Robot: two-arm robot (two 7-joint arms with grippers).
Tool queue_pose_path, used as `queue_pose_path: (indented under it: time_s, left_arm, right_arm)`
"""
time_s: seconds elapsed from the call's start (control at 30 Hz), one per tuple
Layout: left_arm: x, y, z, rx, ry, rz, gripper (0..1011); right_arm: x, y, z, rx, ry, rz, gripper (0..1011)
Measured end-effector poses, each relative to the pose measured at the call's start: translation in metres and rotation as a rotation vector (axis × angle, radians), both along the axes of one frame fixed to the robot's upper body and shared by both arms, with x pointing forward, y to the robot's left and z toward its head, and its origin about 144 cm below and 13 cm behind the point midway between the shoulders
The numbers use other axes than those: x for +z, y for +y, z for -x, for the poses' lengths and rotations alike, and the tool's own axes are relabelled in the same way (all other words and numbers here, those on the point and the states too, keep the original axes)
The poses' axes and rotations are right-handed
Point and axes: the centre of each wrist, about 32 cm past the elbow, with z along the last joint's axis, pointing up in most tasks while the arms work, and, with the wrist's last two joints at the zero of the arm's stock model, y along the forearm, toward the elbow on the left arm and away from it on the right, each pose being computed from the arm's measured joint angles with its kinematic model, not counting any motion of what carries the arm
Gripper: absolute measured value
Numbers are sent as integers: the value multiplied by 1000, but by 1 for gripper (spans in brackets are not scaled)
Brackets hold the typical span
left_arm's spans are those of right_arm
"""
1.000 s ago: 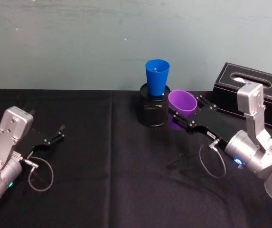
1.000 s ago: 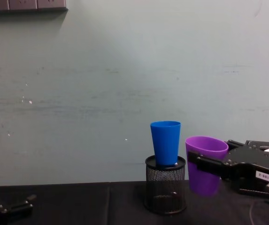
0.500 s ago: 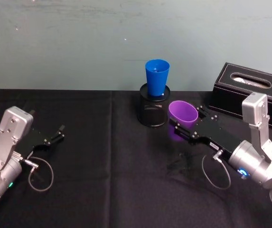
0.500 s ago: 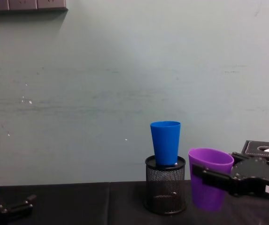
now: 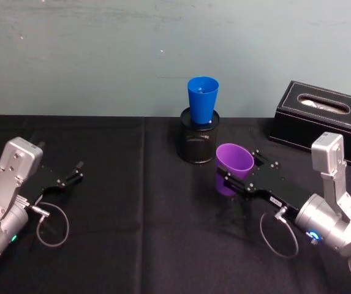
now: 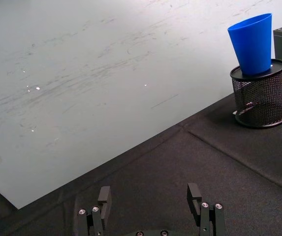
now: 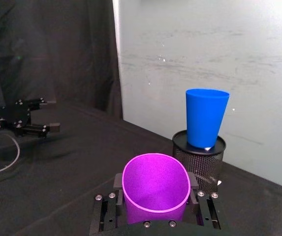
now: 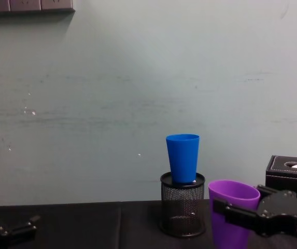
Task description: Pick up one cup with a gripper and tap it against the other cup.
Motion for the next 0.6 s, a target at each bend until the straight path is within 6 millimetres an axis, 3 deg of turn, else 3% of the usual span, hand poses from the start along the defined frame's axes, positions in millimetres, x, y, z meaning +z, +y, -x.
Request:
queue_pose_path:
  time_s: [0.6]
  left_arm:
    - [0, 0, 0, 0, 0, 0, 1011]
  right_arm:
    - [-18, 2, 8, -3, 40, -1, 733]
